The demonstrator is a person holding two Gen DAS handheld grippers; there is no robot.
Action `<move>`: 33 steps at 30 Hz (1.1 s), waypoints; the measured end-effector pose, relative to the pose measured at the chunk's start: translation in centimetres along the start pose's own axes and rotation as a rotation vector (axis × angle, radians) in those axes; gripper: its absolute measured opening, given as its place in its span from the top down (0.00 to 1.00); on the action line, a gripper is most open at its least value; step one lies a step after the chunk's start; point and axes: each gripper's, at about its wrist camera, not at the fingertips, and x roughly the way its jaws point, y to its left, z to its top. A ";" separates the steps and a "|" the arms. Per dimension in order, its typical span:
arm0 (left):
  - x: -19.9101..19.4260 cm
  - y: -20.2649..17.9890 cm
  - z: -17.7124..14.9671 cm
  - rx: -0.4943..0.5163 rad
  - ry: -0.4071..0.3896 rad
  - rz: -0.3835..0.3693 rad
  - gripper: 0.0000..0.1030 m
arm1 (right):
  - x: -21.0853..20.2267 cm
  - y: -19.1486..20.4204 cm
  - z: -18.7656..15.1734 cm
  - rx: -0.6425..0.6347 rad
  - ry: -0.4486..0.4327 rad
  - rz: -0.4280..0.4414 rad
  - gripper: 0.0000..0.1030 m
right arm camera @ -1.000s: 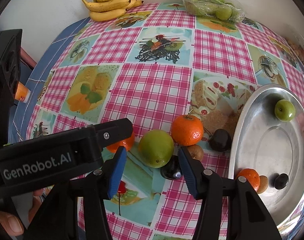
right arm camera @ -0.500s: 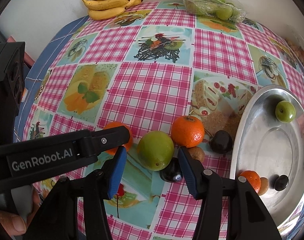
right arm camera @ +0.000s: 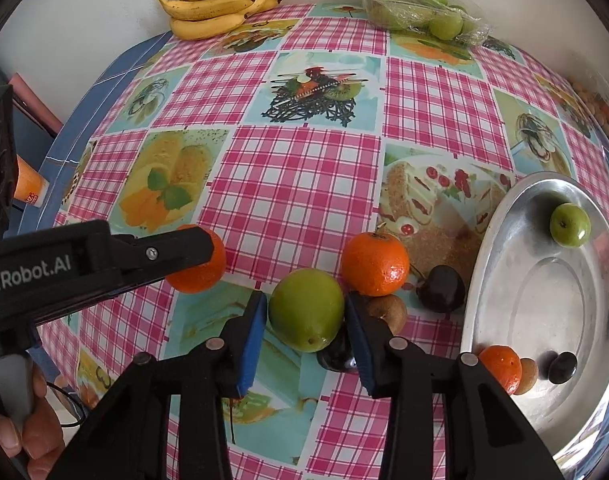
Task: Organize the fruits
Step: 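Grasp a tangerine with the left tool while the right tool grasps a green round fruit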
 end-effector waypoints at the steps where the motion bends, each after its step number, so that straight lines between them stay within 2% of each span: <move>1: 0.0 0.0 0.0 -0.001 0.000 -0.001 0.60 | 0.0 -0.1 0.0 0.003 -0.001 -0.001 0.61; 13: -0.6 0.1 0.2 -0.017 -0.021 -0.013 0.60 | -0.7 0.2 0.0 0.010 -0.011 0.009 0.61; 25: -2.3 0.1 0.3 -0.019 -0.089 -0.026 0.60 | -5.2 -0.4 0.3 0.048 -0.111 0.071 0.61; 33: -3.0 -0.1 0.2 -0.010 -0.118 -0.021 0.60 | -5.9 -1.7 0.3 0.092 -0.103 0.045 0.61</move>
